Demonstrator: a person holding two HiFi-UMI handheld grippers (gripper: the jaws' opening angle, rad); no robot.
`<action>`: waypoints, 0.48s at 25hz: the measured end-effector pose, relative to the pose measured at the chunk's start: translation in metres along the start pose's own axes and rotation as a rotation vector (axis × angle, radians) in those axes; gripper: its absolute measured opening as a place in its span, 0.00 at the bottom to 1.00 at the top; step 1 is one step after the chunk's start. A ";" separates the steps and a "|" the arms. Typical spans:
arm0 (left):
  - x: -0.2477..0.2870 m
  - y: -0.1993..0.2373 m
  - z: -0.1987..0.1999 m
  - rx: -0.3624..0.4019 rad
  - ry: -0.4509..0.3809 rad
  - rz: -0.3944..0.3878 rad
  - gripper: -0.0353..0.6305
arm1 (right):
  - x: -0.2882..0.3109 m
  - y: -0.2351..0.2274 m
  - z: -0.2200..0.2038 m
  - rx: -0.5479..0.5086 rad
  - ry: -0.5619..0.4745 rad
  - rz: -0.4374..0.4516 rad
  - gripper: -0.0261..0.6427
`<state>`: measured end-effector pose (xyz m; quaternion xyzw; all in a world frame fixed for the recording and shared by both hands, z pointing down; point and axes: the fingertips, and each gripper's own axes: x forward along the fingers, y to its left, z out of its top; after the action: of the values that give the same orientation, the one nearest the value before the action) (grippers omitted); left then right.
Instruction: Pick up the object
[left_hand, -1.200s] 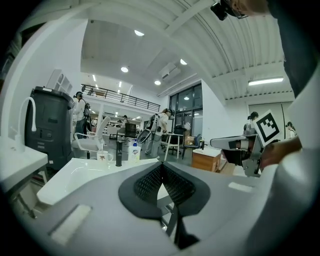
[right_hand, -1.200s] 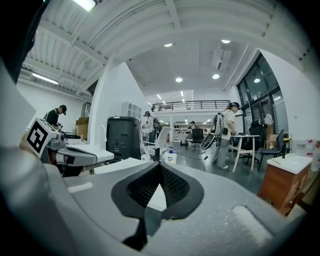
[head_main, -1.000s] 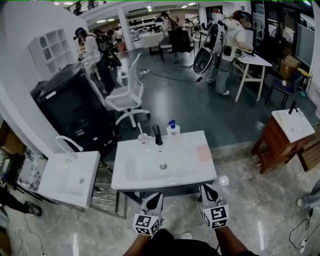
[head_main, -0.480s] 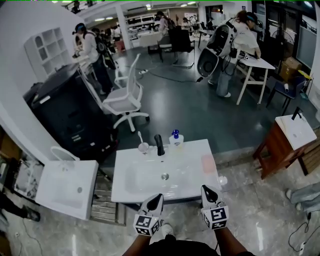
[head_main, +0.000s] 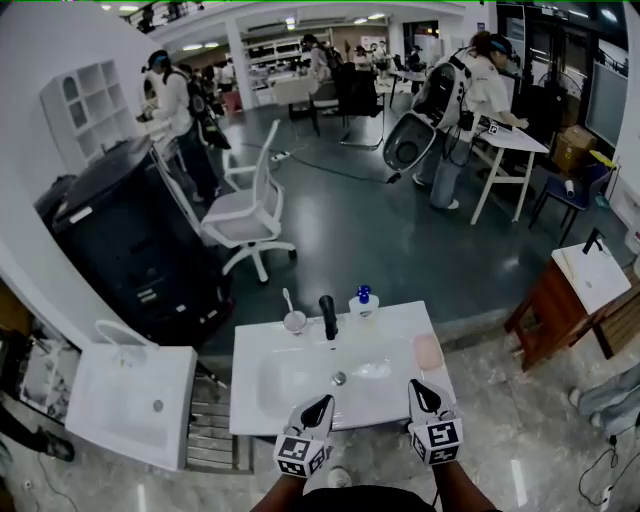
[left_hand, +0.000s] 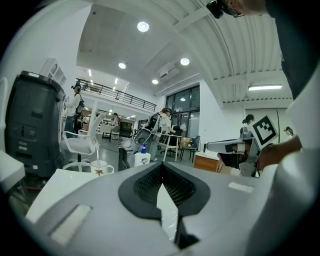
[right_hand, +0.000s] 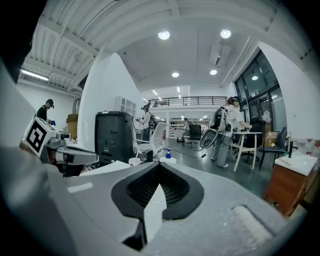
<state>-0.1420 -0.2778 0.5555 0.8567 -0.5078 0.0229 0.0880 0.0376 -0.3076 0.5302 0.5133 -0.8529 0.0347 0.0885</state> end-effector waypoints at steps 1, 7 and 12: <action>0.002 0.004 -0.001 -0.001 0.001 -0.006 0.08 | 0.003 0.001 -0.001 0.003 -0.001 -0.002 0.04; 0.009 0.014 -0.003 0.001 0.002 -0.055 0.08 | 0.011 -0.003 -0.004 0.083 -0.009 -0.034 0.04; 0.017 0.018 -0.017 -0.018 0.033 -0.065 0.08 | 0.016 -0.025 -0.012 0.141 0.014 -0.054 0.04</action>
<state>-0.1483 -0.2981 0.5766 0.8713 -0.4785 0.0295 0.1049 0.0534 -0.3317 0.5438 0.5408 -0.8336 0.0958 0.0588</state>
